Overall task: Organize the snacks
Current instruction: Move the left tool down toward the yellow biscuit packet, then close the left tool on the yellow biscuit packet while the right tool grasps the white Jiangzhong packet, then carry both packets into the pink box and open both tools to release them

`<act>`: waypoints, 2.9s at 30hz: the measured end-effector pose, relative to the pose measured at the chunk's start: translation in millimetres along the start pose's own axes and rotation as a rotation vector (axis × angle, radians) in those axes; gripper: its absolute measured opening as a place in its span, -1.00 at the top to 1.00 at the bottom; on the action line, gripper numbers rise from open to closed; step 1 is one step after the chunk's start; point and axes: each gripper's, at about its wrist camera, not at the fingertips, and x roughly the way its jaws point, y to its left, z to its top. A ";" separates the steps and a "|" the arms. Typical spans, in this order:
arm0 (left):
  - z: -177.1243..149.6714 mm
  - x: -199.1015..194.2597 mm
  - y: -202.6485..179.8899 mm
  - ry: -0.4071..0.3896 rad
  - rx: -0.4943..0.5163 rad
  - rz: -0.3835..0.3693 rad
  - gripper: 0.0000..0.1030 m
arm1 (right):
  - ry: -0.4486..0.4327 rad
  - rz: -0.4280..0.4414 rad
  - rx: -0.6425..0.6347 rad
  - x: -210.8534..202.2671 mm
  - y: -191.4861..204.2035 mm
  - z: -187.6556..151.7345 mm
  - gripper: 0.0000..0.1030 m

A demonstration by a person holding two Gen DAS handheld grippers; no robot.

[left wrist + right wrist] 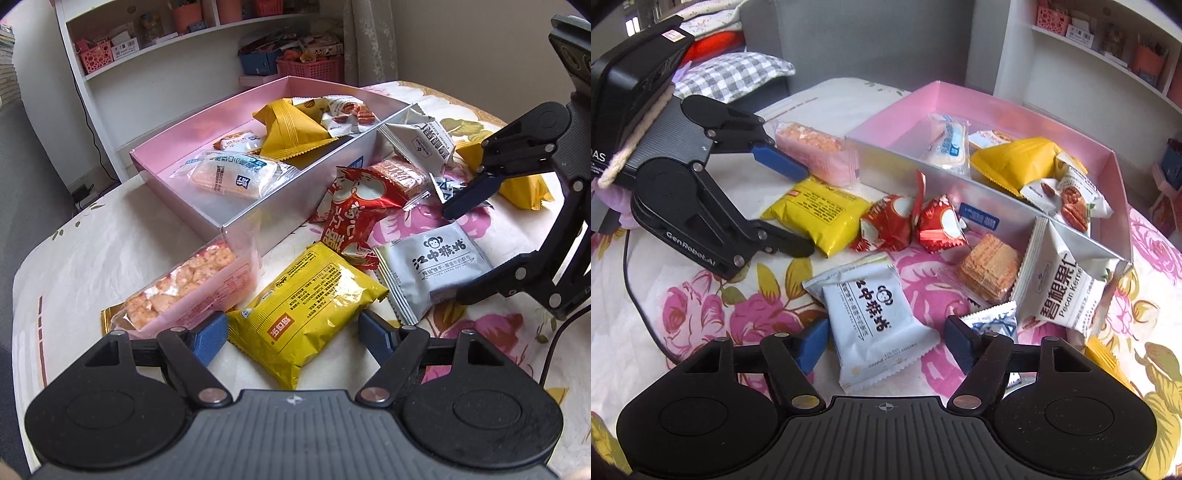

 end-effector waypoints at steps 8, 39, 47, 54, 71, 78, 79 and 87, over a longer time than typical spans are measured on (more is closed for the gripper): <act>-7.6 -23.5 -16.3 0.064 0.105 -0.142 -0.36 | -0.010 0.007 -0.059 3.8 7.6 2.0 -0.42; -5.5 -24.4 -19.6 0.055 -0.084 -0.133 0.07 | -0.030 -0.008 -0.002 -10.9 9.5 -20.4 -0.19; -2.3 -15.8 -21.6 0.072 -0.194 -0.074 -0.01 | -0.055 -0.041 -0.004 -5.1 16.4 -20.3 -0.28; -0.6 -14.1 -32.8 0.113 -0.210 -0.003 0.09 | -0.072 -0.073 0.001 -5.3 19.4 -18.0 0.07; 16.5 -59.8 -3.2 0.005 -0.452 0.027 0.11 | -0.124 -0.071 0.215 -58.6 -7.8 -7.9 0.09; 39.0 -56.6 15.0 -0.055 -0.581 0.055 0.11 | -0.206 -0.088 0.349 -69.5 -35.9 20.2 0.09; 43.1 -54.3 17.2 -0.066 -0.594 0.058 0.11 | -0.218 -0.082 0.368 -68.9 -40.3 25.2 0.09; 64.2 -23.7 40.6 -0.089 -0.677 0.073 0.11 | -0.274 -0.038 0.489 -44.4 -74.7 53.4 0.09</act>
